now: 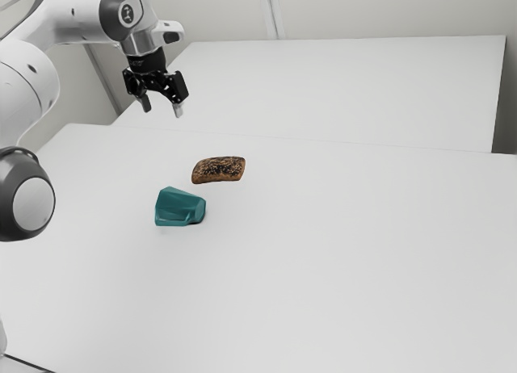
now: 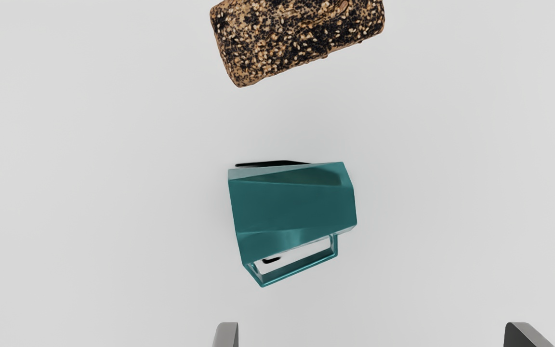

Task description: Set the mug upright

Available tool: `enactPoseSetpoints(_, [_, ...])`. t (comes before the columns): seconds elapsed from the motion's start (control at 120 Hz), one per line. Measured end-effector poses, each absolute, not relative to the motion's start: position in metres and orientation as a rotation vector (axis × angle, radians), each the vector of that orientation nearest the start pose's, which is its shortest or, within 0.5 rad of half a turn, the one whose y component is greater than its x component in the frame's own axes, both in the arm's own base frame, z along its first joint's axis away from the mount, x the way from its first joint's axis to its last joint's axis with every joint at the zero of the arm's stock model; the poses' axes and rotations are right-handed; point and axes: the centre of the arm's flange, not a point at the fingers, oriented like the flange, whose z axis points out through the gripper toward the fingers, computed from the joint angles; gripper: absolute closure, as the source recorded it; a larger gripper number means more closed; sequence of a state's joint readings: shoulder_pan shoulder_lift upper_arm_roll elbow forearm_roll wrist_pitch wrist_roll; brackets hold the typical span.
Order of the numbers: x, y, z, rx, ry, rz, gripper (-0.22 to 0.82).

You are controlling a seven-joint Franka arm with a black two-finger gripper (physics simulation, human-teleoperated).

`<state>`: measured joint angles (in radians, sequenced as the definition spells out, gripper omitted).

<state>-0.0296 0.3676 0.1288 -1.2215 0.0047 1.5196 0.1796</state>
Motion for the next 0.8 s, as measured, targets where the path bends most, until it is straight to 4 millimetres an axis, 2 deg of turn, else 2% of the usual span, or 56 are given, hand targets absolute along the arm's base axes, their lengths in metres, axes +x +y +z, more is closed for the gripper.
enactPoseSetpoints(0.317, [0.65,0.054,0.562,-3.085,0.128,0.148,0.0])
enactPoseSetpoints(0.375, [0.643,0.058,0.564,-3.089,0.116,0.17,0.0])
enactPoseSetpoints(0.458, [0.624,0.064,0.55,-3.095,0.099,0.265,0.0])
enactPoseSetpoints(0.625, [0.565,0.124,0.529,-3.16,-0.076,0.415,0.0])
enactPoseSetpoints(0.8, [0.539,0.176,0.512,-3.213,-0.166,0.475,0.0])
